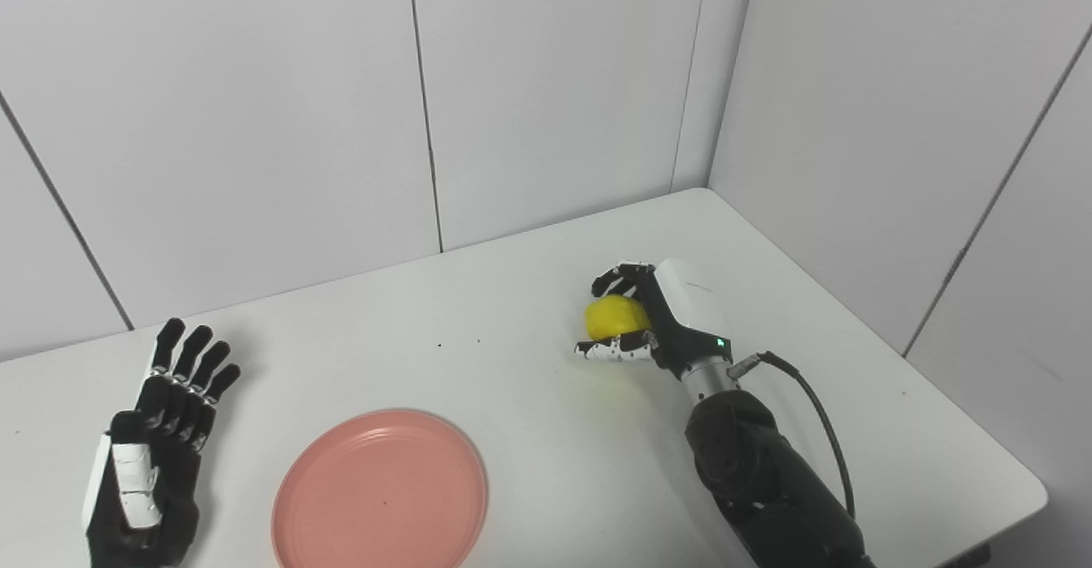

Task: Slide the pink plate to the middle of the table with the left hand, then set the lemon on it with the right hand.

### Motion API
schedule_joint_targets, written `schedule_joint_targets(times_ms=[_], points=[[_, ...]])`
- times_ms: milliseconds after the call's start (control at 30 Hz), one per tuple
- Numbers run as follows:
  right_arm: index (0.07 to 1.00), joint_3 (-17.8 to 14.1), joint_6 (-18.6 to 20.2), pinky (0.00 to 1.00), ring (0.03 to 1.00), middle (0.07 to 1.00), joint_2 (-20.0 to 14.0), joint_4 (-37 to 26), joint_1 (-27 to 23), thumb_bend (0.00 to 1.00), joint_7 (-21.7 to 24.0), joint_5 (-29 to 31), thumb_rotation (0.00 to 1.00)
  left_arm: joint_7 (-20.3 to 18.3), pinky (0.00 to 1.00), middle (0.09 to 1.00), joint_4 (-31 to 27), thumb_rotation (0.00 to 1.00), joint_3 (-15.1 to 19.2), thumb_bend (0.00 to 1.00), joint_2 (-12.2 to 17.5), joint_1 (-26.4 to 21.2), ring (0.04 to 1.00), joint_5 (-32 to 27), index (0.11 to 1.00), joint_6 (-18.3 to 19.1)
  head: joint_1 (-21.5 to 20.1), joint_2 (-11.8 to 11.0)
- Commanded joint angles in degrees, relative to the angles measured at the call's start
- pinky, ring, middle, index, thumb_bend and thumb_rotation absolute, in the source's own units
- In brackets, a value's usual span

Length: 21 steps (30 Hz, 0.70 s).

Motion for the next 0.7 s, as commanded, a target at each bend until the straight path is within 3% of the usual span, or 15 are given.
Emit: schedule_joint_targets(times_ms=[0,167,267,300,667], points=[[0.526,0.94,-4.4,0.19,0.387,0.428,-0.36,-4.8,-1.98,0.51,0.27,-0.59,0.0,1.24,0.91,0.964,1.27,0.98,-1.08,0.8,-1.72,9.63,0.941,0.87,0.958,2.05,2.0,0.85],[0.515,3.96,-3.94,0.18,0.438,0.413,0.65,-8.75,-2.61,0.51,3.56,-0.22,0.0,4.89,0.96,0.998,-7.46,1.0,-2.86,0.76,-3.91,11.52,0.973,3.31,0.993,6.76,6.87,2.73],[0.527,5.19,-5.35,0.18,0.356,0.436,1.25,-9.4,-3.29,0.5,5.04,0.67,0.0,6.66,0.98,1.0,-10.54,1.0,-3.38,0.77,-5.0,12.08,0.985,4.18,0.999,9.42,8.93,3.36],[0.506,5.64,-5.82,0.18,0.372,0.466,1.59,-9.54,-3.56,0.51,5.58,0.86,0.0,7.19,0.98,1.0,-11.47,1.0,-3.51,0.77,-5.36,12.22,0.986,4.5,0.999,10.25,9.81,3.57],[0.504,8.86,-9.0,0.16,0.36,0.468,3.98,-9.7,-5.3,0.51,8.85,1.93,0.0,10.92,1.0,1.0,-15.82,0.99,-5.48,0.78,-7.36,12.52,0.999,7.71,1.0,14.37,17.17,5.71]])
